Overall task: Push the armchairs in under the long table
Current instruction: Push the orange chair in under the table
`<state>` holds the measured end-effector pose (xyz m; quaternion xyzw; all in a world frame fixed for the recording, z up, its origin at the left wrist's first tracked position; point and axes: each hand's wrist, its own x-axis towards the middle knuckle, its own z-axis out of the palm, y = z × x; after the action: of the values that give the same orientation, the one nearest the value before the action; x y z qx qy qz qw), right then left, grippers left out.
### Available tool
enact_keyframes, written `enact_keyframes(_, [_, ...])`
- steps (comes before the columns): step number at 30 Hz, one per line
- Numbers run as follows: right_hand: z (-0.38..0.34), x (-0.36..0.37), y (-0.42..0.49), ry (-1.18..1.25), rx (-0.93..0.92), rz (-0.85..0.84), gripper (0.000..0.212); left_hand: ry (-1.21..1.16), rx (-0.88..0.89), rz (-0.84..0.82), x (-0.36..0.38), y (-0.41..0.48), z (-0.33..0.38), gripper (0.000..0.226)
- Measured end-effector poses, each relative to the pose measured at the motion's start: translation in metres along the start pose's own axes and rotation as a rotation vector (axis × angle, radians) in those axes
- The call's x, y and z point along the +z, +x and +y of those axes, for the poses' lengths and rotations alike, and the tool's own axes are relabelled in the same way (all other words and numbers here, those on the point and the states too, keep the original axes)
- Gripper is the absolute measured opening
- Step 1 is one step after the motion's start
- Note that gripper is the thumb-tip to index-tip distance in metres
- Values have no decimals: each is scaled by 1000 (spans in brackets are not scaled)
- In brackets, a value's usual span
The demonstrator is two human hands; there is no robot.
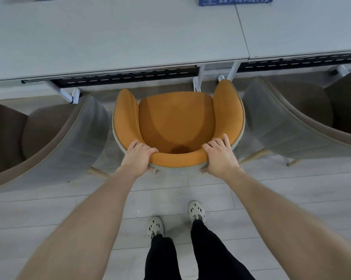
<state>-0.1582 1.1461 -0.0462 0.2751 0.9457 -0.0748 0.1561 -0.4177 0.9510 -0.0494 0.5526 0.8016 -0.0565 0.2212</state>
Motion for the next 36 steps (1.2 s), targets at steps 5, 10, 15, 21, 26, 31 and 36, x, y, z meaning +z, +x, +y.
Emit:
enact_keyframes(5, [-20, -1, -7, -7, 79, -35, 84, 3, 14, -44, 6, -8, -9, 66])
enact_keyframes(10, [-45, 1, -7, 31, 97, -49, 80, -6, 29, -38, 9, -20, -30, 68])
enact_keyframes(15, [-40, -4, 9, 59, 75, -42, 75, -30, 14, -57, 5, -8, -37, 68])
enact_keyframes(21, [-13, -15, 26, 78, 55, -26, 73, -20, 16, -36, 0, 23, -32, 68])
enact_keyframes(26, [-4, -16, 21, 68, 57, -34, 71, -35, 6, -46, 0, 23, -18, 66])
enact_keyframes(31, [-2, -12, 20, 47, 67, -22, 74, -42, 10, -52, 1, 23, -14, 68])
enact_keyframes(36, [-3, -13, 21, 30, 63, -14, 76, -31, 8, -51, 1, 24, -16, 69])
